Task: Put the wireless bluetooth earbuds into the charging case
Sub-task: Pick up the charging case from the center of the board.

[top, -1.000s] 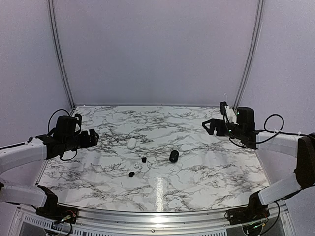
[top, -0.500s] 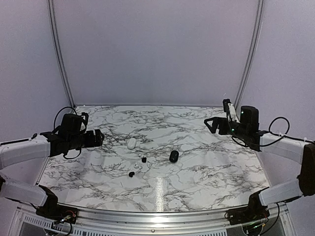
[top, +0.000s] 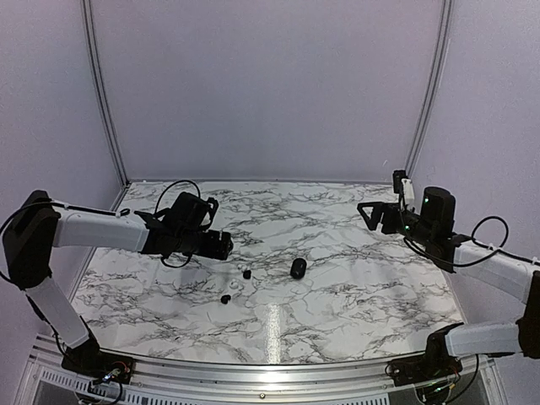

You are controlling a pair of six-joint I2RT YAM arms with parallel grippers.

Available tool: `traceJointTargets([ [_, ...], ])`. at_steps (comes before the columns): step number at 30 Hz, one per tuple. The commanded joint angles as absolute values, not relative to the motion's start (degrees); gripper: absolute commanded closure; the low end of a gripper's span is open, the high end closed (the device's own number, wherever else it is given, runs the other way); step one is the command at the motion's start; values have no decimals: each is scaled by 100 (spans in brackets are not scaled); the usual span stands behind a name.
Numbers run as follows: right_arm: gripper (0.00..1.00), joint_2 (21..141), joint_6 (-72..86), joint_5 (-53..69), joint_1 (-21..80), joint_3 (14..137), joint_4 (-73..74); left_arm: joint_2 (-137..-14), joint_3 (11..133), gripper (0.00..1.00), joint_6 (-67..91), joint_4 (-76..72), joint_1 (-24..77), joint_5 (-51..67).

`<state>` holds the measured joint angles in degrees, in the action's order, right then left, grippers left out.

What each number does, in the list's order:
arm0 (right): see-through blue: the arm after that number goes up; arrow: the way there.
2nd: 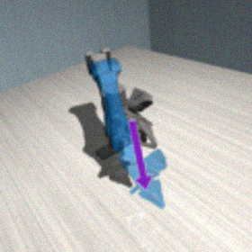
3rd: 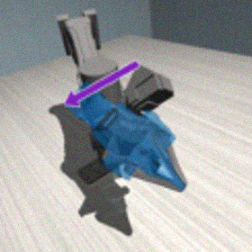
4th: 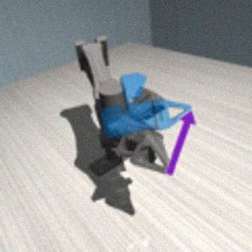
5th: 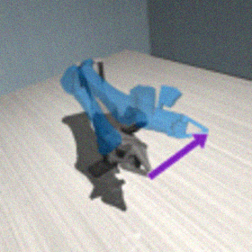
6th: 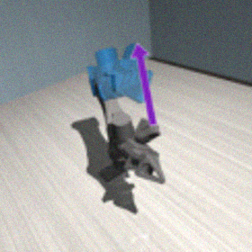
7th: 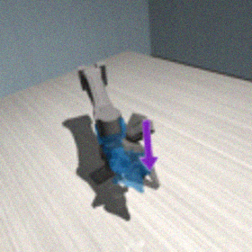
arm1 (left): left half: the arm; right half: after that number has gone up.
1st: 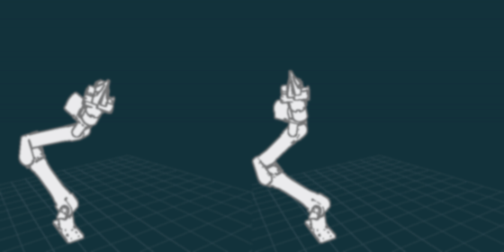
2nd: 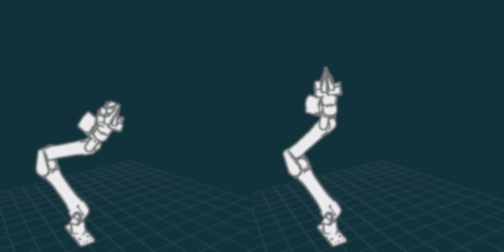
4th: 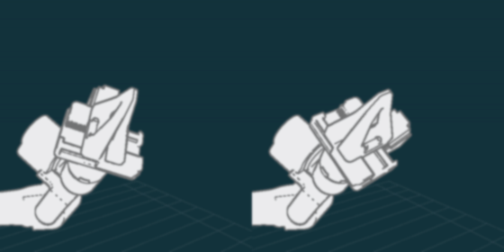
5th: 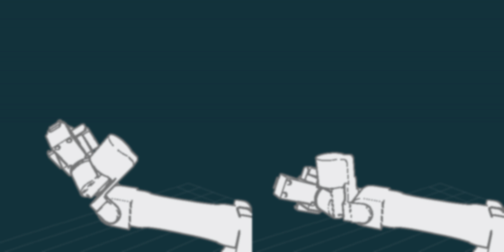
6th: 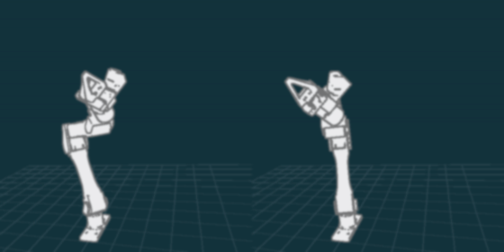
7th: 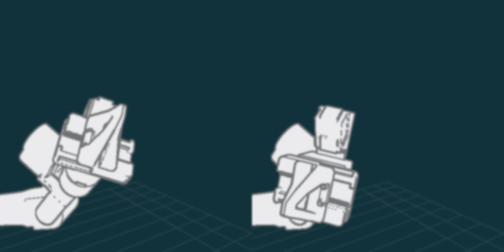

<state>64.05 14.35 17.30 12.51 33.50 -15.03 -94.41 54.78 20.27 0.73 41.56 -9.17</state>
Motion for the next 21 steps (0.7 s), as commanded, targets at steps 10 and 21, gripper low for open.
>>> traceJointTargets([
  [10, 1, 6375, 1387, 1981, 1248, 3304, -1769, -10517, 6431, 17, 2253, 378, 4227, -1399],
  [21, 2, 6300, 1238, 1814, 1252, 3306, -1659, -11239, 7032, 27, 2334, 746, 4226, -1716],
])
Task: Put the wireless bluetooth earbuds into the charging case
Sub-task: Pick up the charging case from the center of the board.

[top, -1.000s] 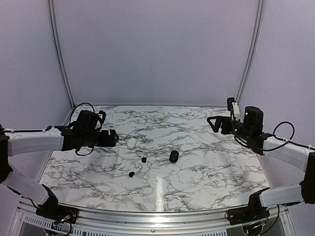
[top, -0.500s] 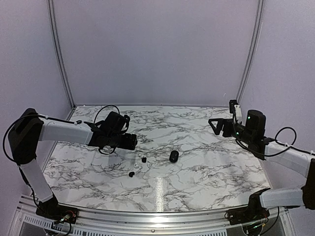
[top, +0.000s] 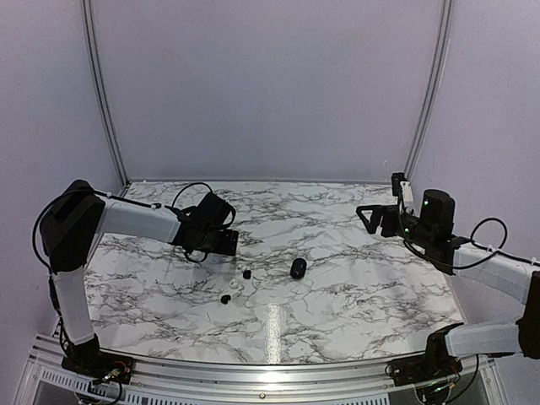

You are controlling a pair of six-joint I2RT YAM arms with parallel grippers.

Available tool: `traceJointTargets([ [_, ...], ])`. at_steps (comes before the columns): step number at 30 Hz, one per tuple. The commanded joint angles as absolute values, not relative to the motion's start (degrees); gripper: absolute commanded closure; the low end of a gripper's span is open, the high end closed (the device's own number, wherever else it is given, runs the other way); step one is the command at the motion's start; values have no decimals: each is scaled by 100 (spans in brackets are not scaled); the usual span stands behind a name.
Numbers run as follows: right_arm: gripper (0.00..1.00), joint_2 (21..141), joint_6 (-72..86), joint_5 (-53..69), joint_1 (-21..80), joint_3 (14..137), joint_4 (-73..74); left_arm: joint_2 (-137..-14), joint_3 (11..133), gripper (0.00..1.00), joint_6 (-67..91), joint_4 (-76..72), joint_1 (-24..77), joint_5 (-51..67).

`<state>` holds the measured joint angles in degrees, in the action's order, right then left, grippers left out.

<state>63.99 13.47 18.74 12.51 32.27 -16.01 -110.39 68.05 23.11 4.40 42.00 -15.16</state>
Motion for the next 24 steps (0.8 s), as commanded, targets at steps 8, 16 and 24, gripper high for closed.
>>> traceJointTargets([
  [8, 1, 6036, 1153, 1919, 1248, 2986, -2079, -11580, 7292, 41, 2258, 1005, 4227, -1839],
  [16, 2, 6369, 1235, 1964, 1247, 3105, -2013, -11676, 7286, 49, 2084, 971, 4226, -2016],
  [24, 2, 6066, 2110, 1501, 1248, 2609, -2904, -11698, 7256, 56, 1924, 858, 4228, -1964],
])
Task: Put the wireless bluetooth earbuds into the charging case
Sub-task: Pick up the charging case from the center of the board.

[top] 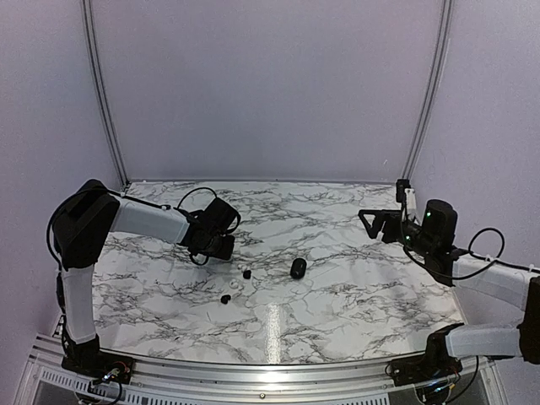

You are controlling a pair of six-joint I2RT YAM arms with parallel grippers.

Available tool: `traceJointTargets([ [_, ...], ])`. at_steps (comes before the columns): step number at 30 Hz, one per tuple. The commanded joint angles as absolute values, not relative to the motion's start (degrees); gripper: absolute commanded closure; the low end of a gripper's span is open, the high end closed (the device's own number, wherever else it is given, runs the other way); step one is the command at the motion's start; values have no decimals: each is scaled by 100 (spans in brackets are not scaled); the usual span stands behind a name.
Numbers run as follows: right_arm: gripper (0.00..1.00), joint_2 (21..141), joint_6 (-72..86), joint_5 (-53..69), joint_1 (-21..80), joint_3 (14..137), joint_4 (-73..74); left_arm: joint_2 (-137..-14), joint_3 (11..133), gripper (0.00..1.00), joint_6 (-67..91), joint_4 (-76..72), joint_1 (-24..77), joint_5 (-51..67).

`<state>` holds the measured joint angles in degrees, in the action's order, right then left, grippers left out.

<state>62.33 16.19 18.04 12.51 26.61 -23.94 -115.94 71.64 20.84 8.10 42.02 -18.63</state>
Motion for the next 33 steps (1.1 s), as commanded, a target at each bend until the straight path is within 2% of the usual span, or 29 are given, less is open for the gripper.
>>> traceJointTargets([
  [1, 2, 6088, 2063, 1571, 1246, 2622, -2896, -11696, 7233, 57, 1885, 827, 4222, -1950],
  [9, 2, 6537, 1965, 2145, 1257, 2920, -2663, -11559, 6855, 58, 1495, 499, 4215, -1936],
  [14, 1, 6706, 1676, 2764, 1255, 3232, -2369, -11595, 6871, 49, 1638, 569, 4126, -1669],
  [17, 1, 6733, 1734, 2854, 1257, 3319, -2327, -11622, 6890, 48, 1759, 604, 4044, -1460],
  [20, 1, 6906, 1569, 3091, 1258, 3599, -1952, -11591, 6874, 51, 1744, 611, 4000, -1383],
  [25, 2, 7307, 1546, 3554, 1289, 3881, -1723, -11163, 6688, 62, 1461, 482, 4019, -1509],
  [33, 7, 7587, 1605, 3982, 1678, 4182, -1382, -9587, 5436, 65, 398, -586, 4245, -2041],
])
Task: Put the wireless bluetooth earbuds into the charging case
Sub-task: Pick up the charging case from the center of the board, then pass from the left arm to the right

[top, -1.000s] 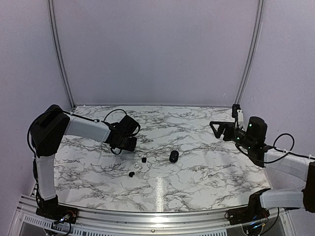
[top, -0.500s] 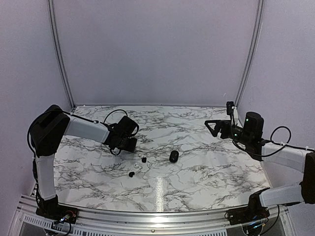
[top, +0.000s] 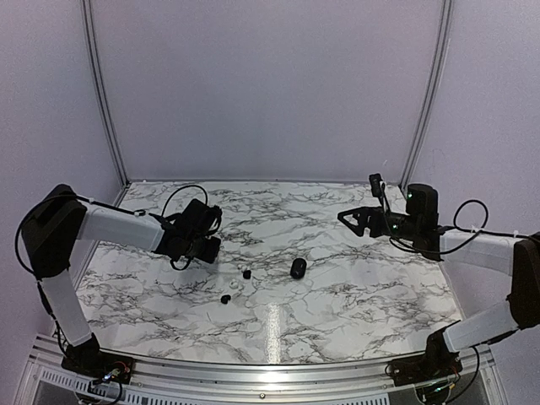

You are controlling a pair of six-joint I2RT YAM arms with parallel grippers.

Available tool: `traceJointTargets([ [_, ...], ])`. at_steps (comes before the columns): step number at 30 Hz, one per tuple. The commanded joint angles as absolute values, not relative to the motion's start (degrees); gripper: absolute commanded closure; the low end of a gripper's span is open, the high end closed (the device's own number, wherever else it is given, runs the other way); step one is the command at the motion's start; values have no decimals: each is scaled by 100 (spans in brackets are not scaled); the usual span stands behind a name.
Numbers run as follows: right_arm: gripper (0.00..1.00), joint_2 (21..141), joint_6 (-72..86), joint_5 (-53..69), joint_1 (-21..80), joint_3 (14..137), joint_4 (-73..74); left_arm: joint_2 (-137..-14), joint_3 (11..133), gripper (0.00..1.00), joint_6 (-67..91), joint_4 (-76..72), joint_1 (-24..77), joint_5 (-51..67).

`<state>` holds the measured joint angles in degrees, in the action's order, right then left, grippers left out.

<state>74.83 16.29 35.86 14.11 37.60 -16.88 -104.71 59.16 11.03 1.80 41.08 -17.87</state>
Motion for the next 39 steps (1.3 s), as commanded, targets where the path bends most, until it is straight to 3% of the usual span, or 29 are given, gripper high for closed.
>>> traceJointTargets([
  [1, 7, 7637, 1571, 4001, 1790, 4252, -1231, -9245, 5226, 65, 203, -804, 4332, -1983],
  [7, 11, 7739, 1798, 4410, 2397, 4426, -1027, -7864, 4287, 65, -1355, -1753, 5281, -1833],
  [12, 15, 7610, 1956, 4446, 2935, 4505, -890, -7472, 4192, 64, -2177, -1847, 6043, -2210],
  [22, 22, 7629, 2397, 4355, 3928, 4686, -1142, -7820, 4638, 64, -3294, -1905, 7158, -3454],
  [39, 37, 8462, 3276, 4316, 4863, 4729, -2795, -8094, 4746, 64, -3305, -2339, 7485, -3371],
])
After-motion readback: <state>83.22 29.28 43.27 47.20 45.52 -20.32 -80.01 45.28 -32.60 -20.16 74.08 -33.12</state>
